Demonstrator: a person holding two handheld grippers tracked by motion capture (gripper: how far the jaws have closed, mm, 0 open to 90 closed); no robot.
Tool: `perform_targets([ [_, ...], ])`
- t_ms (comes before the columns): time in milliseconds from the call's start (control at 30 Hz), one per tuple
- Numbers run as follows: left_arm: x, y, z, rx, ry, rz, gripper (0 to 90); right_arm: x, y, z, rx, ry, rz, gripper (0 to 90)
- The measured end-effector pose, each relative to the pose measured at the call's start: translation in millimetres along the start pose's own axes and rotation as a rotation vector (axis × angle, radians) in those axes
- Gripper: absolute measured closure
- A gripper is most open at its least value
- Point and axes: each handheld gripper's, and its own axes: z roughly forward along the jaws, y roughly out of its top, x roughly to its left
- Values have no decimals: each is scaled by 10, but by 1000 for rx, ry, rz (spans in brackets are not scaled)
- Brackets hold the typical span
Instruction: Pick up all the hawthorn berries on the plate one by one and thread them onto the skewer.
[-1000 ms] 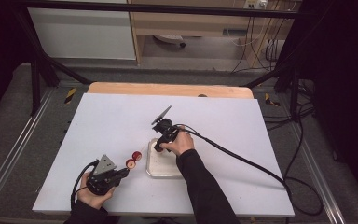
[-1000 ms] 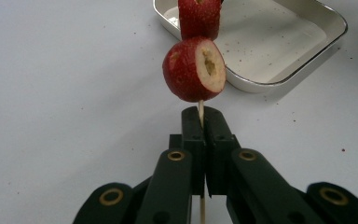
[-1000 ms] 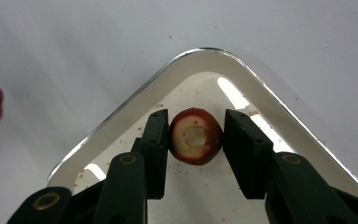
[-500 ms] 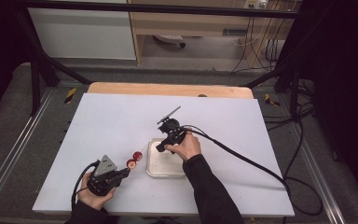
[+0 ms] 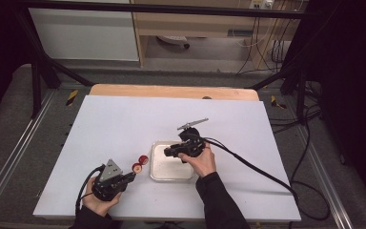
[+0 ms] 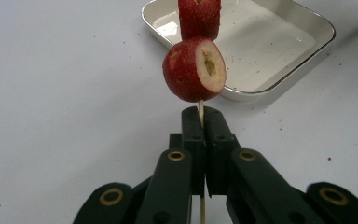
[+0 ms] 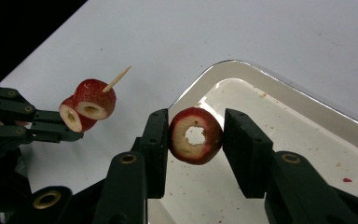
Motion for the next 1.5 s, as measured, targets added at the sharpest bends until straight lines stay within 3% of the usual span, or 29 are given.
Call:
perform_targets([
  [333, -78, 21, 12, -22, 4, -16, 882, -110, -234, -92, -220, 78, 120, 618],
  [467, -123, 36, 33, -27, 7, -23, 882, -153, -325, -131, -298, 88, 154, 618],
  [967, -286, 105, 74, -49, 15, -60, 881, -155, -498, -158, -493, 124, 226, 619],
  [1300, -353, 171, 101, -69, 20, -105, 881, -118, -507, -142, -645, 129, 258, 619],
  [1500, -404, 221, 117, -83, 30, -106, 881, -109, -506, -127, -698, 143, 289, 620],
])
